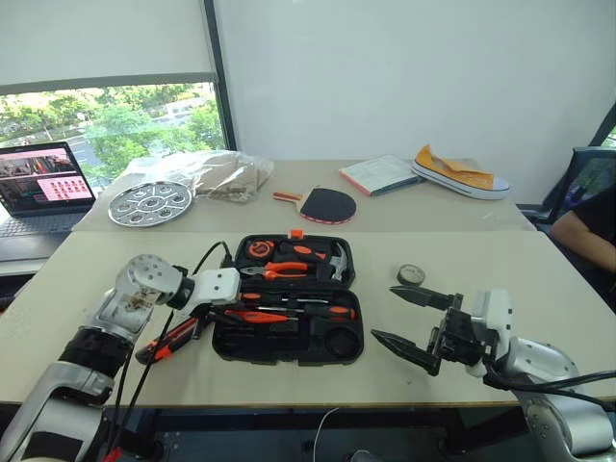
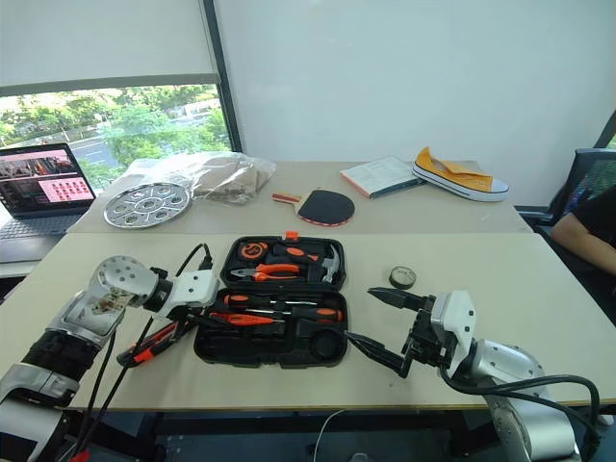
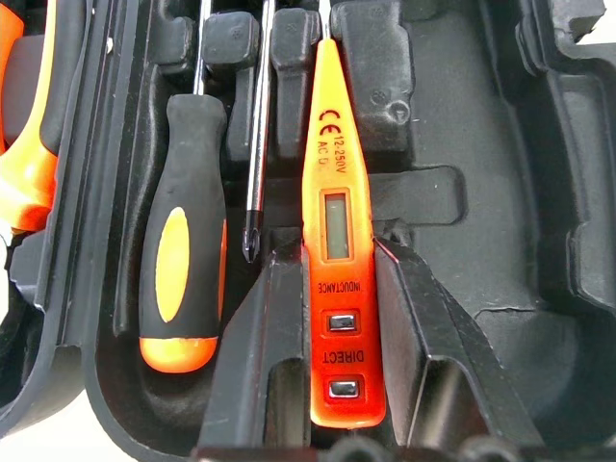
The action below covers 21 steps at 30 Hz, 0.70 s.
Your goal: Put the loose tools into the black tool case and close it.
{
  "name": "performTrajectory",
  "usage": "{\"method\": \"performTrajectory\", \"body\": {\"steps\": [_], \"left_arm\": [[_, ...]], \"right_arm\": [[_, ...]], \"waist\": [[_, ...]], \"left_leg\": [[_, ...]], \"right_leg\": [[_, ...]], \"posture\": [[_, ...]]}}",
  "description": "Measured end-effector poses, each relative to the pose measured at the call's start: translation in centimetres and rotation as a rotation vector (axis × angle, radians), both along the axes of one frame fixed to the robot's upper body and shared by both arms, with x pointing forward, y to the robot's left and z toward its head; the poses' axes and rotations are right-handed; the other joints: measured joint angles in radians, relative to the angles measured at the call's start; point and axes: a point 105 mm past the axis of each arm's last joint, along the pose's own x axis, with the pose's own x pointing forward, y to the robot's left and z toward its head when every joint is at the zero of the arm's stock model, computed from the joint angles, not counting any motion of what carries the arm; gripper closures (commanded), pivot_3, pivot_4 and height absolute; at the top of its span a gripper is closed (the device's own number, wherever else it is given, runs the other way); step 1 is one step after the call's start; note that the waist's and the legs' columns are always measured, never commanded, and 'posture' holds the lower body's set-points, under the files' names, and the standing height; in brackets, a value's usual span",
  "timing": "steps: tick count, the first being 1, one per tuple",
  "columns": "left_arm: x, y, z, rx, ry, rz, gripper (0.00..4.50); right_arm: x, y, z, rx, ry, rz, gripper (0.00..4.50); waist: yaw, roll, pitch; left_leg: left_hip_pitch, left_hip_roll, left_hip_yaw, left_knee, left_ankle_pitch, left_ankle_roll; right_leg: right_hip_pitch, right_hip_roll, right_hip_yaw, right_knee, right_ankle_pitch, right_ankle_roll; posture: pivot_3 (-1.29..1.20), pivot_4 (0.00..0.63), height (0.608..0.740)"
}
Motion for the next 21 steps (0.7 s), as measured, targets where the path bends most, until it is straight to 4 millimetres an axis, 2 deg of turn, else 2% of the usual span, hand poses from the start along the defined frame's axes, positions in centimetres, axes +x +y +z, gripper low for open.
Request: {"method": "performTrajectory", "body": {"steps": [1,2,5,6,8,13,16,21], "left_arm": [[0.0,-0.1,-0.1,-0.001,0.008,0.005,3.98],[-0.1,-0.2,-0.3,-0.003,0.017,0.009,3.21],[-0.2,-0.4,-0.3,-0.016,0.019,0.014,2.54],[0.0,-0.5,0.0,-0.04,0.008,0.023,1.97],[0.1,-0.6,0.2,-0.078,0.004,0.033,1.41],[-0.5,-0.8,0.8,-0.18,0.027,0.009,1.41],[-0.2,-0.4,2.2,-0.25,-0.009,0.026,2.12],[0.2,-1.3,2.3,-0.333,0.01,0.069,4.05]], "right_arm": [[0.0,0.1,0.0,0.0,0.001,0.002,0.0],[0.0,0.1,-0.1,0.0,0.002,0.003,0.0],[0.0,0.1,-0.1,-0.002,0.002,0.004,0.0],[0.0,0.1,-0.1,-0.004,0.002,0.005,0.0],[-0.1,0.0,-0.1,-0.008,0.003,0.007,0.0],[-0.1,0.0,-0.2,-0.015,0.007,0.011,0.0],[-0.1,-0.1,-0.3,-0.015,0.012,0.012,0.0],[-0.1,0.0,-0.4,-0.017,0.017,0.023,0.0]], "waist": [[0.0,0.0,0.0],[0.001,0.0,0.0],[0.002,0.0,0.0],[0.004,0.0,0.0],[0.005,0.0,0.0],[0.007,0.0,0.0],[0.008,0.0,0.0],[0.011,0.0,0.0]], "left_leg": [[0.002,0.0,0.0,0.0,0.0,0.001],[0.003,0.0,0.0,0.0,-0.001,0.001],[0.005,0.0,0.0,0.0,-0.002,0.003],[0.004,0.0,0.0,0.0,-0.002,0.004],[0.004,0.0,0.0,0.0,-0.003,0.004],[0.001,0.0,-0.001,0.0,-0.003,0.005],[0.001,0.0,-0.001,0.0,-0.004,0.005],[0.001,-0.001,-0.001,0.0,-0.004,0.006]], "right_leg": [[0.002,0.0,0.0,-0.001,0.0,0.0],[0.005,0.0,0.0,-0.002,0.0,0.001],[0.007,-0.001,0.0,-0.003,-0.002,0.002],[0.008,-0.001,-0.001,-0.003,-0.002,0.003],[0.007,-0.001,-0.001,-0.005,-0.002,0.003],[0.006,-0.002,-0.002,-0.009,-0.002,0.003],[0.007,-0.002,-0.002,-0.011,-0.002,0.004],[0.008,-0.002,-0.002,-0.012,-0.001,0.004]], "posture": [[0.0,0.15,0.74],[0.0,0.15,0.74],[0.0,0.15,0.74],[0.0,0.15,0.74],[0.0,0.15,0.74],[0.0,0.15,0.74],[0.0,0.15,0.74],[0.0,0.15,0.74]]}}
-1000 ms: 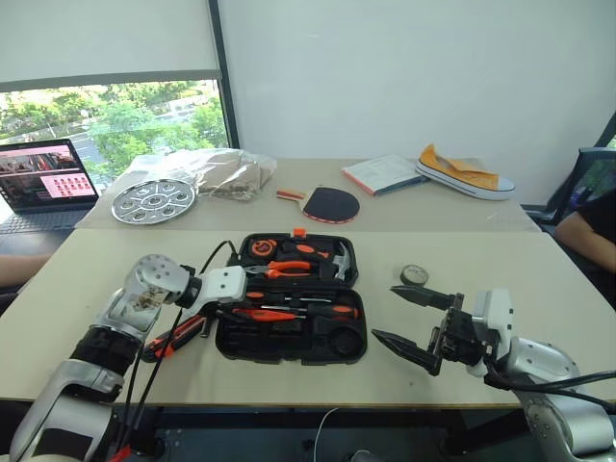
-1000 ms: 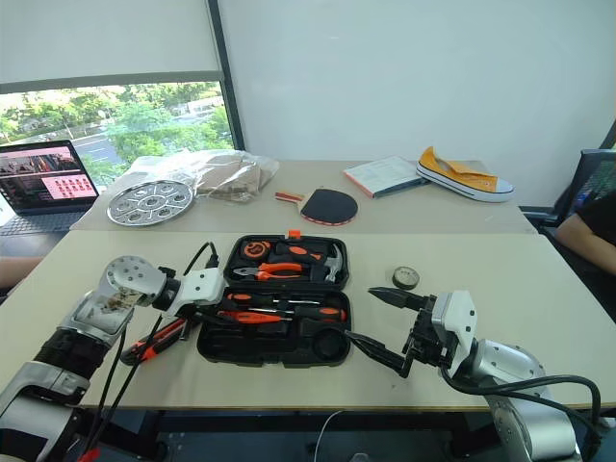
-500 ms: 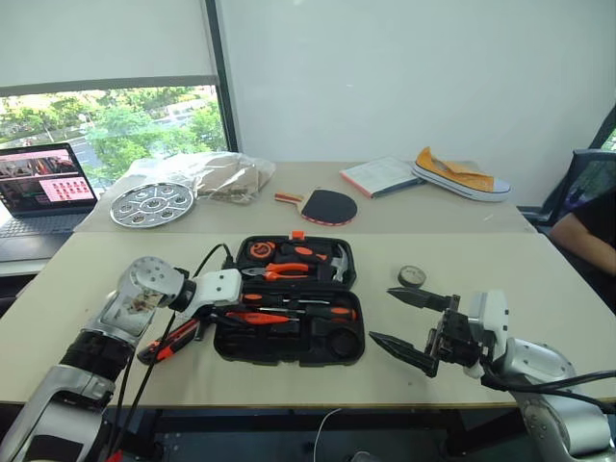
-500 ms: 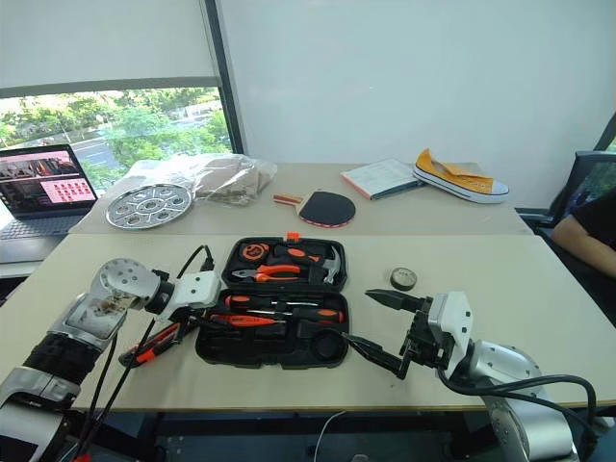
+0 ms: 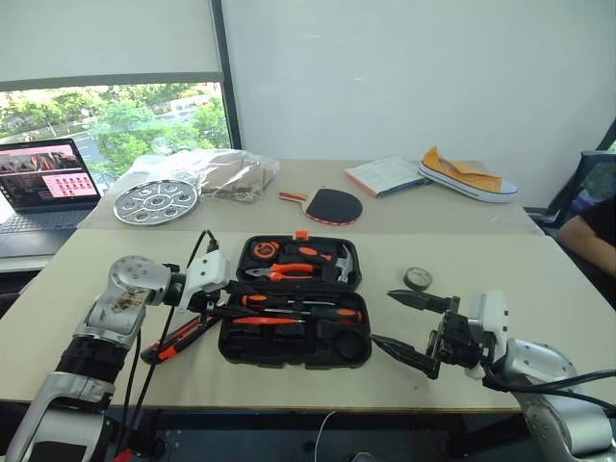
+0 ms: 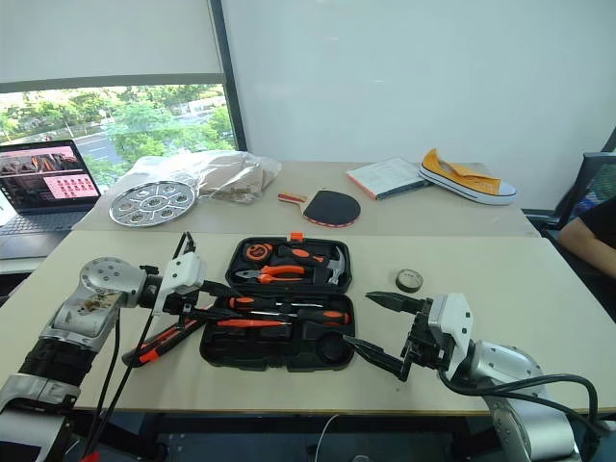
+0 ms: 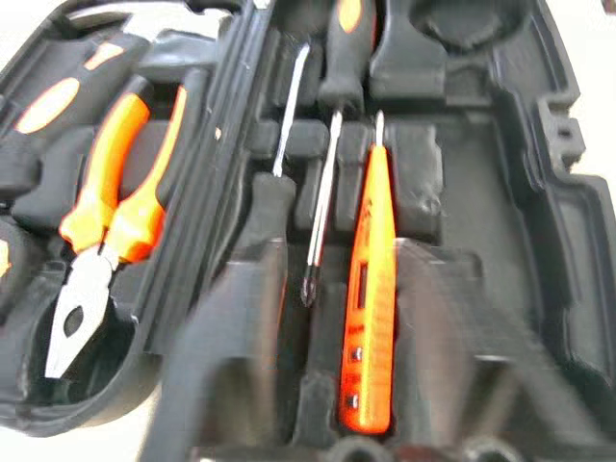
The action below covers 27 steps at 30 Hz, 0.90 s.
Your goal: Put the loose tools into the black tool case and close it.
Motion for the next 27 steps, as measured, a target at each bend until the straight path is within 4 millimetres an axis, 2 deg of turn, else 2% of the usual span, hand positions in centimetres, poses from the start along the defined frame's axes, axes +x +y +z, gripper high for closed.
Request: {"method": "performTrajectory", "body": {"steps": [1,6,11,27], "left_arm": [[0.1,-0.1,-0.1,-0.008,0.004,0.008,4.45],[0.5,-0.4,-0.3,-0.015,0.007,0.04,4.45],[-0.2,-0.5,-2.4,0.04,0.052,0.038,4.45],[-0.5,-0.7,-2.6,0.09,0.026,0.026,4.45]], "right_arm": [[0.0,0.0,0.0,0.0,0.0,0.002,0.0],[0.1,-0.1,-0.2,0.0,0.01,-0.001,0.0],[0.1,-0.2,-0.3,0.001,0.013,-0.005,0.0],[0.0,-0.3,-0.7,0.009,0.031,-0.018,0.0]], "waist": [[0.0,0.0,0.0],[0.0,0.0,0.0],[-0.001,0.0,0.0],[0.003,0.0,0.0]], "left_leg": [[0.0,0.0,0.0,0.0,0.0,0.0],[0.0,0.0,0.0,0.0,0.0,0.0],[0.0,0.0,0.0,0.0,0.0,0.0],[0.001,0.0,0.0,0.0,0.0,0.0]], "right_leg": [[0.0,0.0,0.0,0.0,0.0,0.0],[0.0,0.0,0.0,0.0,0.0,0.0],[0.0,0.0,0.0,0.0,0.0,0.0],[0.001,0.0,0.0,-0.001,0.0,0.0]], "posture": [[0.0,0.15,0.74],[0.0,0.15,0.74],[0.0,0.15,0.74],[0.0,0.15,0.74]]}}
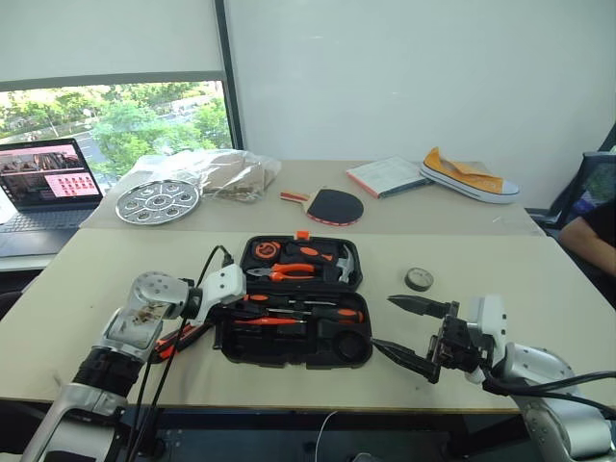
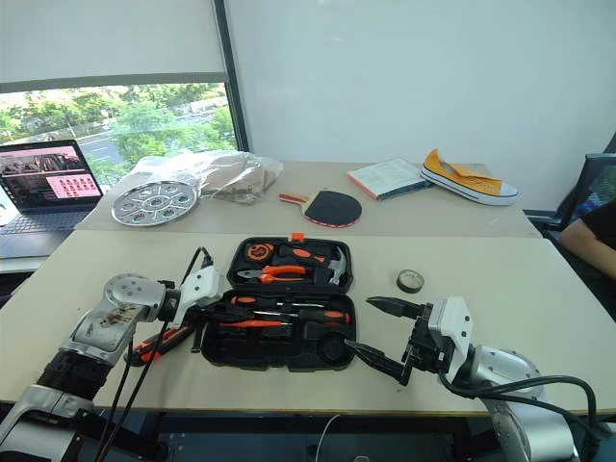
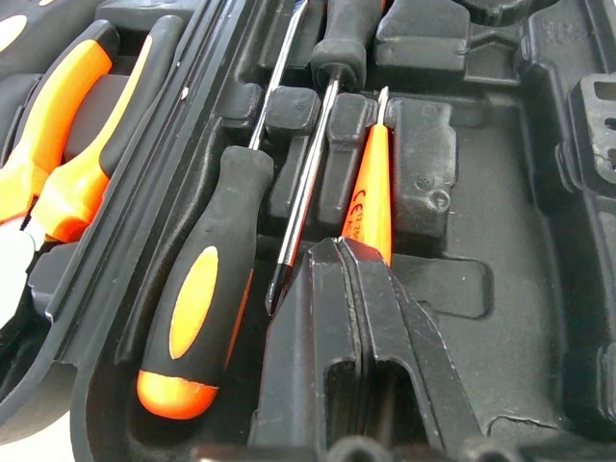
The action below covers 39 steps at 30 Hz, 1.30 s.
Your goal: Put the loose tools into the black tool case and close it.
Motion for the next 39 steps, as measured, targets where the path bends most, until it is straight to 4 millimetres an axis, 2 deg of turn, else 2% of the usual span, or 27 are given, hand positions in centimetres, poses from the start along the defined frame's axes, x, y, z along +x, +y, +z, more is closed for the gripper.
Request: {"method": "performTrajectory", "body": {"steps": [4,14,18,19,21,23,28,31,33,35,37,39], "left_arm": [[-0.7,-0.3,-0.6,-0.003,0.016,-0.039,4.45],[-0.8,-0.2,-0.9,-0.003,0.029,-0.036,4.45],[-1.4,0.4,-0.5,-0.137,0.04,-0.001,4.45],[-1.7,0.8,0.0,-0.191,0.033,0.016,4.22],[-2.4,2.5,1.3,-0.304,-0.007,0.069,3.76],[-3.0,4.6,1.8,-0.349,-0.058,0.161,3.02],[-5.7,11.0,0.4,-0.385,-0.113,0.476,1.13],[-8.3,16.2,-0.6,-0.369,-0.146,0.723,0.04],[-10.6,19.8,-1.3,-0.355,-0.159,0.894,0.04],[-12.4,21.9,-1.9,-0.335,-0.162,0.992,0.04],[-13.7,23.2,-2.4,-0.32,-0.152,1.059,0.04],[-14.2,23.4,-2.6,-0.324,-0.143,1.069,0.04]], "right_arm": [[0.1,0.0,-0.1,0.009,0.005,-0.009,0.0],[0.3,0.1,-0.6,0.005,0.016,-0.011,0.0],[0.2,0.1,-0.6,0.001,0.015,-0.012,0.0],[0.1,0.0,-0.7,0.001,0.017,-0.01,0.0],[-0.1,-0.3,-0.9,-0.001,0.016,-0.016,0.0],[-0.1,-0.4,-0.8,0.0,0.007,-0.016,0.0],[-0.6,-0.5,-0.9,-0.003,-0.006,0.001,0.0],[-0.8,-0.3,-0.8,-0.003,-0.012,0.014,0.0],[-1.0,-0.1,-0.7,0.0,-0.015,0.029,0.0],[-1.2,0.2,-0.4,0.008,-0.024,0.045,0.0],[-1.5,0.4,-0.1,0.008,-0.035,0.058,0.0],[-1.6,0.6,-0.1,0.013,-0.035,0.066,0.0]], "waist": [[0.0,0.0,0.0],[0.003,0.0,0.0],[0.001,0.0,0.0],[-0.002,0.0,0.0],[-0.008,0.001,0.0],[-0.013,0.001,0.0],[-0.007,0.0,0.0],[-0.006,0.0,0.001],[-0.006,0.0,0.001],[0.0,0.0,0.001],[0.008,0.0,0.001],[0.02,-0.001,0.0]], "left_leg": [[0.0,0.0,0.0,0.0,0.0,0.0],[0.0,0.0,0.0,0.0,0.0,0.0],[0.0,0.0,0.0,0.0,0.0,0.0],[0.0,0.0,0.0,0.0,0.0,0.0],[0.0,0.001,-0.001,-0.001,-0.001,-0.002],[0.0,0.001,-0.001,-0.003,-0.001,-0.002],[0.0,0.001,-0.001,-0.007,-0.001,-0.002],[0.001,0.001,-0.001,-0.008,-0.002,-0.003],[0.001,0.001,-0.001,-0.008,-0.002,-0.003],[0.001,0.001,-0.001,-0.008,-0.002,-0.003],[0.002,0.001,-0.002,-0.007,-0.001,-0.003],[0.002,0.001,-0.002,-0.006,-0.001,-0.003]], "right_leg": [[0.0,0.0,0.0,0.0,0.0,0.0],[0.001,0.0,0.0,0.001,0.0,0.0],[-0.001,0.0,0.0,0.001,0.0,0.0],[-0.002,0.0,0.0,0.0,0.0,0.0],[-0.003,0.0,0.001,0.0,0.0,0.0],[-0.003,-0.001,0.001,-0.001,0.0,0.0],[-0.003,-0.001,0.0,-0.003,0.0,0.0],[-0.002,-0.001,0.0,-0.003,0.0,0.0],[-0.001,-0.001,0.0,-0.003,0.0,0.0],[-0.001,-0.002,-0.001,-0.004,0.0,0.0],[0.0,-0.002,-0.002,-0.004,0.0,0.0],[0.001,-0.003,-0.004,-0.004,0.0,0.0]], "posture": [[0.0,0.15,0.74],[0.0,0.15,0.74],[0.0,0.15,0.74],[0.0,0.15,0.74],[0.0,0.15,0.74],[0.0,0.15,0.74],[0.0,0.15,0.74],[0.0,0.15,0.74],[0.0,0.15,0.74],[0.0,0.15,0.74],[0.0,0.15,0.74],[0.0,0.15,0.74]]}}
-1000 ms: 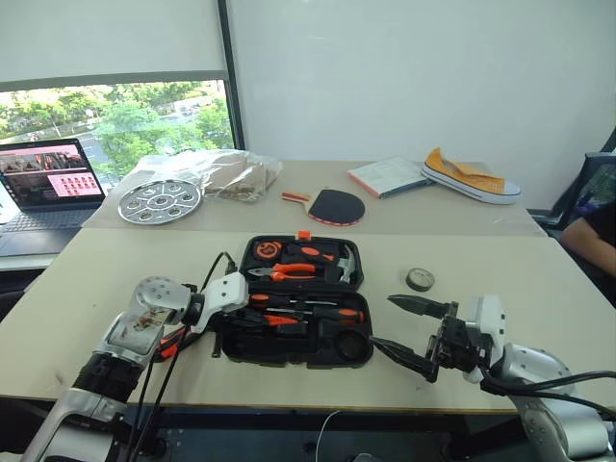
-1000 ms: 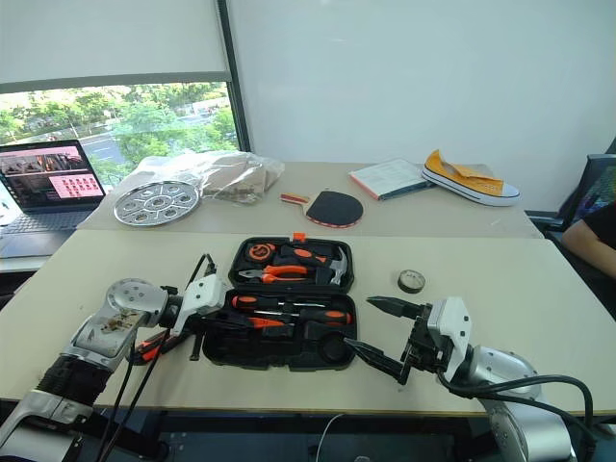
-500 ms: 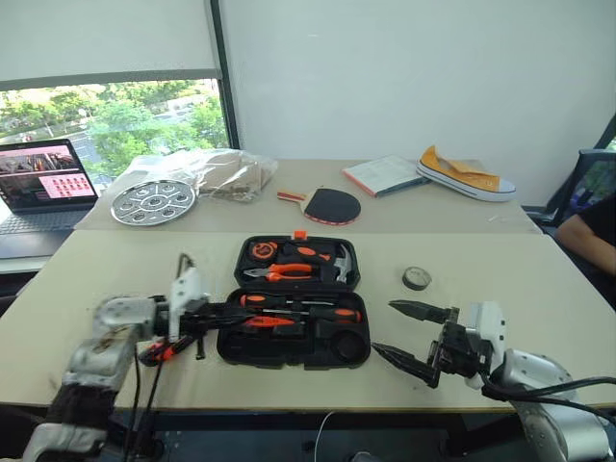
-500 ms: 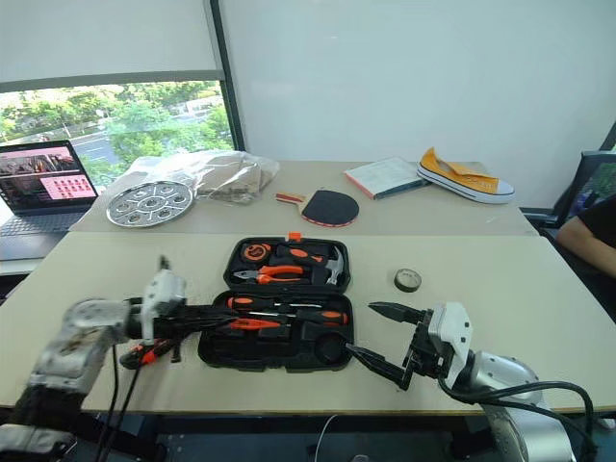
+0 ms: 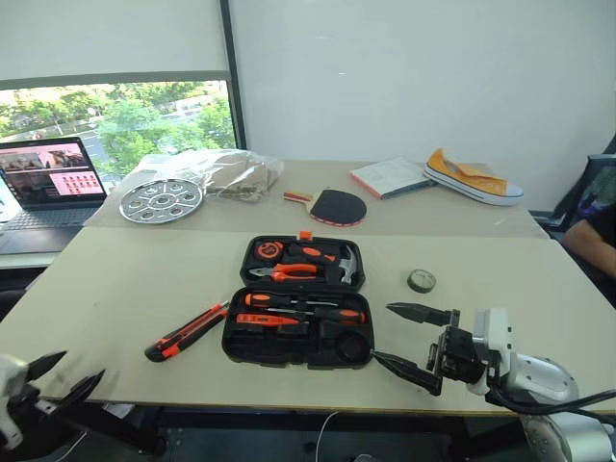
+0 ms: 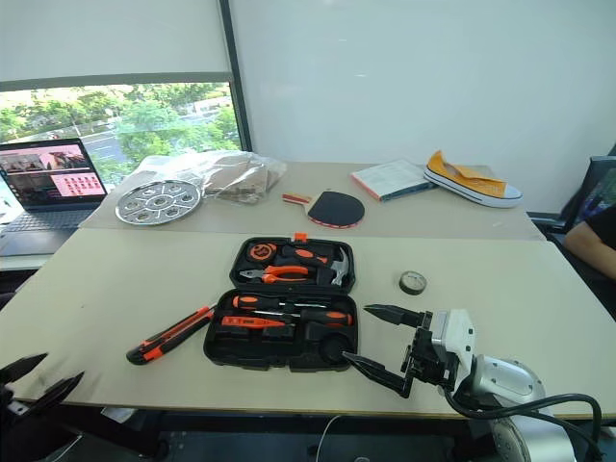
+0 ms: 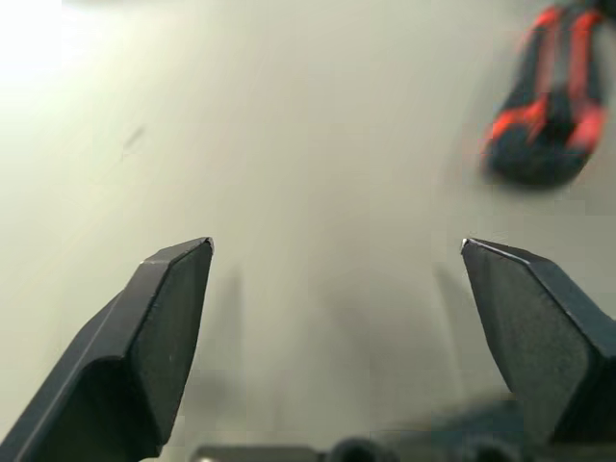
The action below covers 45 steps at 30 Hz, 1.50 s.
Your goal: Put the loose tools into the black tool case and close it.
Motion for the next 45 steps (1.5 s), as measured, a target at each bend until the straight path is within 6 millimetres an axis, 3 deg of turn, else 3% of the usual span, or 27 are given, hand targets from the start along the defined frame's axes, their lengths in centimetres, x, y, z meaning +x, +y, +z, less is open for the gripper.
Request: {"method": "performTrajectory", "body": {"steps": [3,10,15,16,19,23,29,34,36,39,45], "left_arm": [[0.7,-0.9,0.8,-0.026,-0.03,-0.048,0.04],[7.1,-8.1,4.1,0.021,-0.05,-0.333,0.04],[9.5,-11.4,2.4,0.088,0.084,-0.438,0.04],[9.8,-11.7,1.6,0.097,0.119,-0.451,0.29],[10.0,-11.7,-0.4,0.113,0.198,-0.452,1.09],[10.2,-11.5,-0.5,0.135,0.192,-0.468,2.67],[9.7,-10.3,-0.1,0.053,0.169,-0.467,2.82],[9.7,-10.7,4.5,0.026,0.022,-0.608,2.82],[9.6,-12.8,6.1,0.075,0.01,-0.739,2.82],[9.4,-18.0,7.1,0.154,0.026,-0.961,2.82],[9.8,-24.8,4.8,0.263,0.112,-1.13,2.82]], "right_arm": [[-0.3,0.2,0.1,0.001,-0.002,0.014,0.0],[-0.3,0.5,0.3,-0.006,-0.009,0.03,0.0],[-0.3,0.6,0.3,-0.01,-0.011,0.031,0.0],[-0.3,0.6,0.3,-0.011,-0.012,0.032,0.0],[-0.3,0.7,0.2,-0.015,-0.012,0.032,0.0],[-0.3,0.7,0.2,-0.016,-0.011,0.028,0.0],[-0.1,0.6,0.1,-0.018,-0.01,0.011,0.0],[-0.2,0.6,0.1,-0.026,-0.008,0.013,0.0],[-0.3,0.4,-0.1,-0.036,-0.001,0.013,0.0],[-0.3,0.4,0.0,-0.045,-0.003,0.015,0.0],[-0.5,0.2,-0.4,-0.049,0.015,0.009,0.0]], "waist": [[0.006,-0.001,0.0],[-0.003,-0.001,0.0],[-0.026,0.0,0.0],[-0.029,0.0,0.0],[-0.032,0.0,0.0],[-0.027,0.0,0.0],[-0.031,0.0,0.0],[-0.016,0.0,0.0],[-0.008,0.0,0.0],[0.001,0.0,0.0],[-0.012,0.0,0.001]], "left_leg": [[0.0,0.0,-0.001,0.001,0.0,0.0],[0.0,0.0,-0.002,0.0,0.001,-0.002],[0.0,0.0,-0.001,-0.006,0.002,-0.004],[0.0,0.0,-0.001,-0.007,0.002,-0.004],[0.0,0.0,-0.001,-0.008,0.002,-0.004],[0.001,0.0,-0.001,-0.008,0.002,-0.004],[0.004,0.002,0.0,-0.008,0.002,-0.005],[0.003,0.0,-0.001,-0.007,0.002,-0.005],[0.002,-0.001,-0.001,-0.006,0.002,-0.004],[0.001,-0.001,-0.001,-0.004,0.001,-0.002],[0.0,-0.001,0.0,-0.005,0.001,-0.003]], "right_leg": [[0.001,0.0,-0.001,0.0,0.0,0.0],[0.0,0.001,0.0,0.001,0.0,-0.001],[-0.003,0.002,0.001,0.001,0.0,-0.001],[-0.004,0.002,0.001,0.001,0.0,-0.001],[-0.005,0.002,0.001,0.001,0.0,-0.002],[-0.004,0.001,0.001,0.001,0.0,-0.002],[-0.003,0.003,0.001,0.002,0.0,-0.003],[-0.002,0.001,-0.001,0.001,0.0,-0.003],[-0.002,0.0,-0.001,0.001,0.0,-0.003],[-0.001,-0.001,-0.001,0.0,0.0,-0.002],[-0.003,0.003,0.001,0.0,0.0,-0.002]], "posture": [[0.0,0.15,0.74],[0.0,0.15,0.74],[0.0,0.15,0.74],[0.0,0.15,0.74],[0.0,0.15,0.74],[0.0,0.15,0.74],[0.0,0.15,0.74],[0.0,0.15,0.74],[0.0,0.15,0.74],[0.0,0.15,0.74],[0.0,0.15,0.74]]}}
